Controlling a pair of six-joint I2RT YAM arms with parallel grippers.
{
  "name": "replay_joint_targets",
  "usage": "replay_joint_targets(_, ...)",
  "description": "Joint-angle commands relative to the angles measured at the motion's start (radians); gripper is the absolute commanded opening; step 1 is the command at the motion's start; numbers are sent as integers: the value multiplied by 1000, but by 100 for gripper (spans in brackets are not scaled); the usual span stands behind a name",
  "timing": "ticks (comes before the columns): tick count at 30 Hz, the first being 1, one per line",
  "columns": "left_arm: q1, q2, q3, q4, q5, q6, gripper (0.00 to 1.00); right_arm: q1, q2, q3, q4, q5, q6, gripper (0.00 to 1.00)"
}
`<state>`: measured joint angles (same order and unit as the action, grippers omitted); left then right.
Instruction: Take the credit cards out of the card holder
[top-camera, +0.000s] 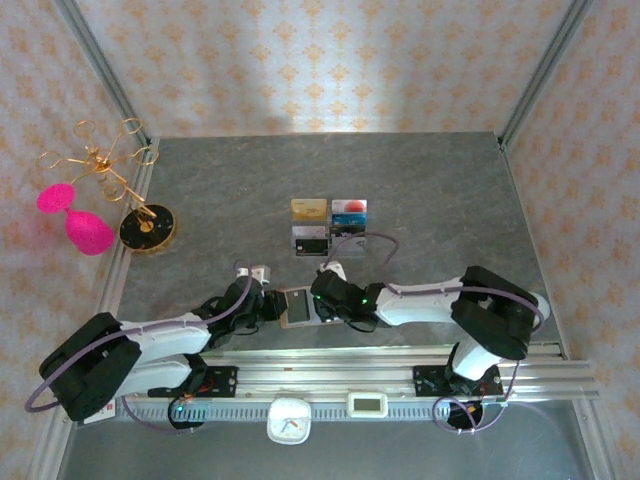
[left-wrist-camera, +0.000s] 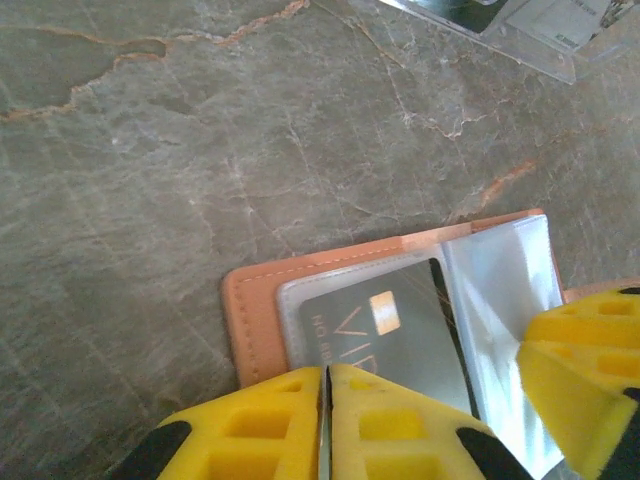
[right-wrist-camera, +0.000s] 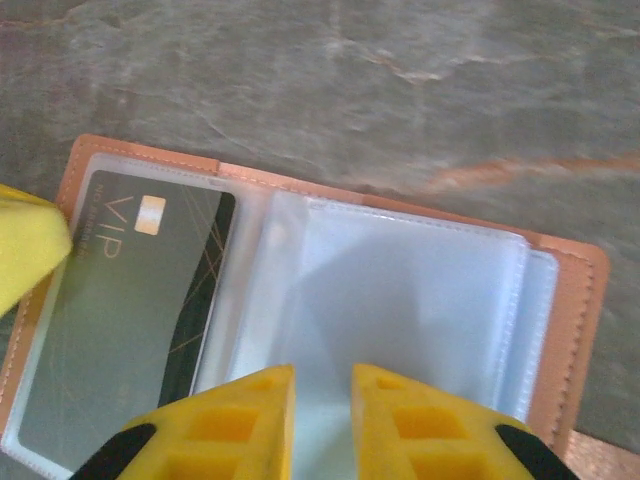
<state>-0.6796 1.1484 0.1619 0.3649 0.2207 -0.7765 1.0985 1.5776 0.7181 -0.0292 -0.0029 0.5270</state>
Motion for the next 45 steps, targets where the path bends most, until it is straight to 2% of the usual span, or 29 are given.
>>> replay_joint_targets(1, 11, -40, 11, 9, 33, 11, 13, -5, -62, -22, -46, 73, 45, 24)
replay_joint_targets(4, -3, -126, 20, -27, 31, 7, 13, -6, -110, -6, -23, 53, 7, 26)
replay_joint_targets(7, -25, -152, 22, -12, 28, 8, 11, -10, -116, 28, -1, -26, -28, 26)
replay_joint_targets(11, -35, -56, 38, 14, 39, 25, 0, -48, -62, 57, 48, -212, -9, 23)
replay_joint_targets(14, -36, -6, 24, 84, 60, 18, 0, -71, -34, 61, 89, -284, 8, 22)
replay_joint_targets(18, -41, 14, 40, 83, 63, 26, 0, -88, -4, 72, 95, -323, 24, 22)
replay_joint_targets(27, -69, -79, 85, -14, 14, 53, 0, -92, 14, 58, 92, -295, 47, 20)
replay_joint_targets(33, -69, 10, 67, 5, -1, 47, 0, -95, 29, 51, 90, -282, 61, 20)
replay_joint_targets(45, -70, 72, 34, 9, -12, 39, 0, -104, 58, 16, 109, -286, 89, 19)
